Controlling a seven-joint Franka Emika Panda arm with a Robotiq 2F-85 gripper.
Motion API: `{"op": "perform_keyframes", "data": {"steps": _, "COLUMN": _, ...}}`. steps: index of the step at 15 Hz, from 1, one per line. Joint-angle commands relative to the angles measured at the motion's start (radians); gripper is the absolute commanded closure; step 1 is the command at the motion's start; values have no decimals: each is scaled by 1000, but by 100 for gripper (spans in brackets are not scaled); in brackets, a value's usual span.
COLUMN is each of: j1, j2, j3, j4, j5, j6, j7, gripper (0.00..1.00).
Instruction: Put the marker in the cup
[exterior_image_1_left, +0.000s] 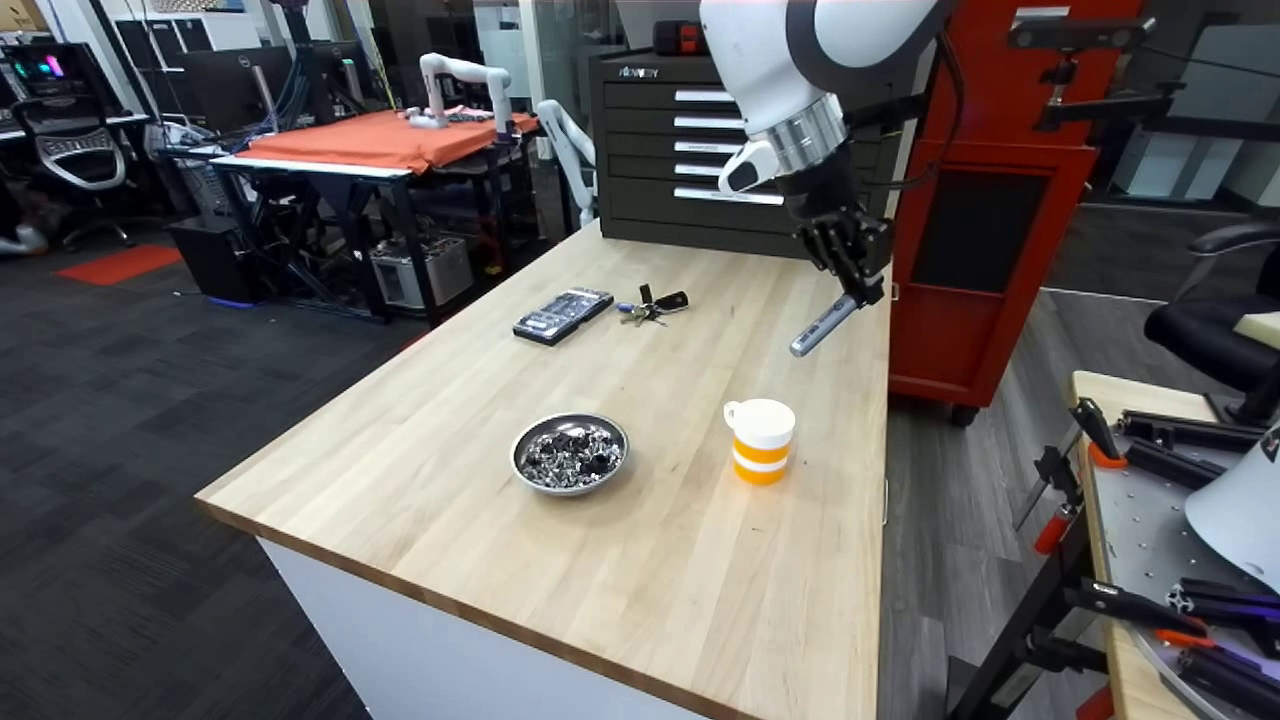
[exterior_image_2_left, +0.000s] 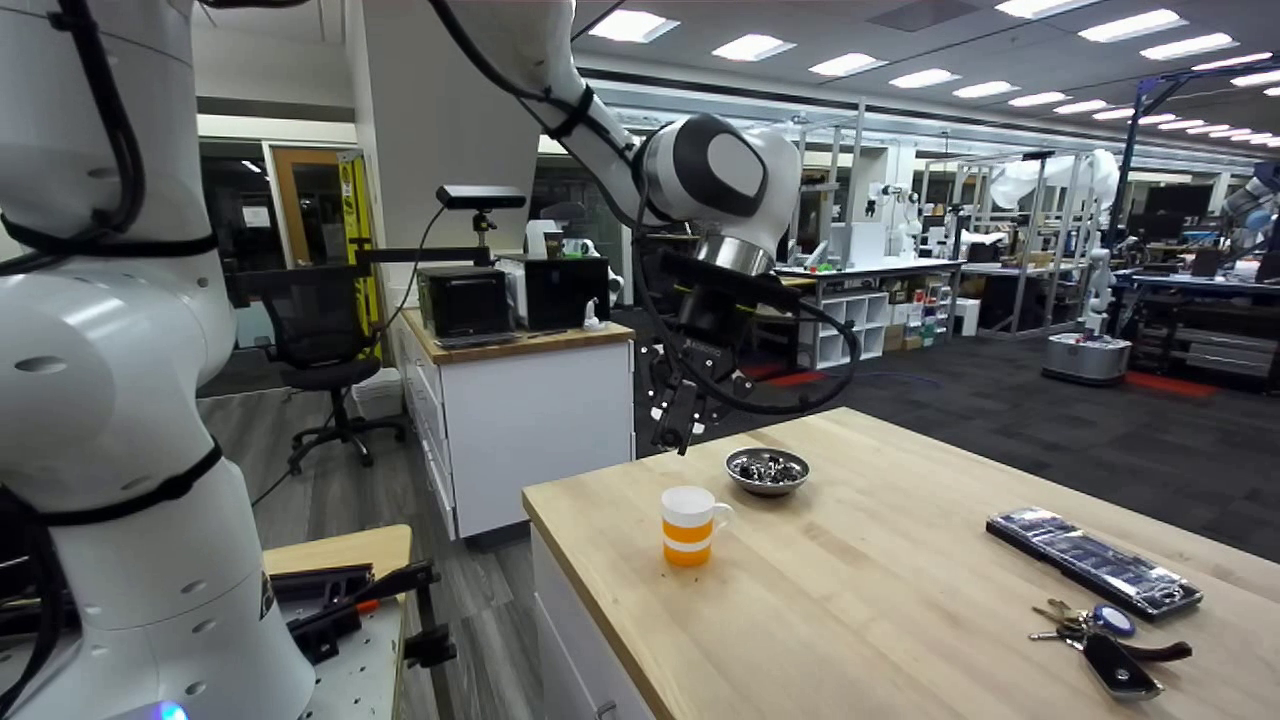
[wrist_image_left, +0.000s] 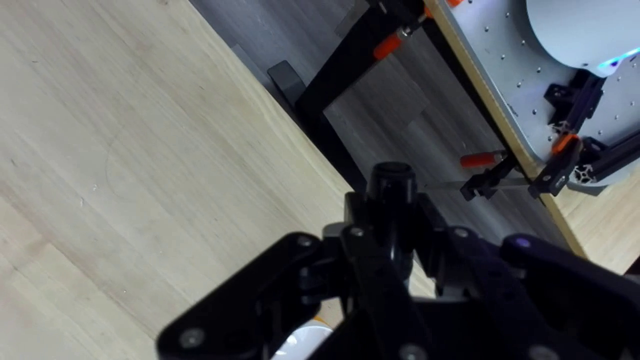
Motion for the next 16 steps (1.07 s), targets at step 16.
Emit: {"op": "perform_keyframes", "data": {"steps": 16, "j1": 86, "j2": 364, "j3": 28, "j4": 404, "j5": -264, "j6": -226, "j7": -5, "gripper": 94}}
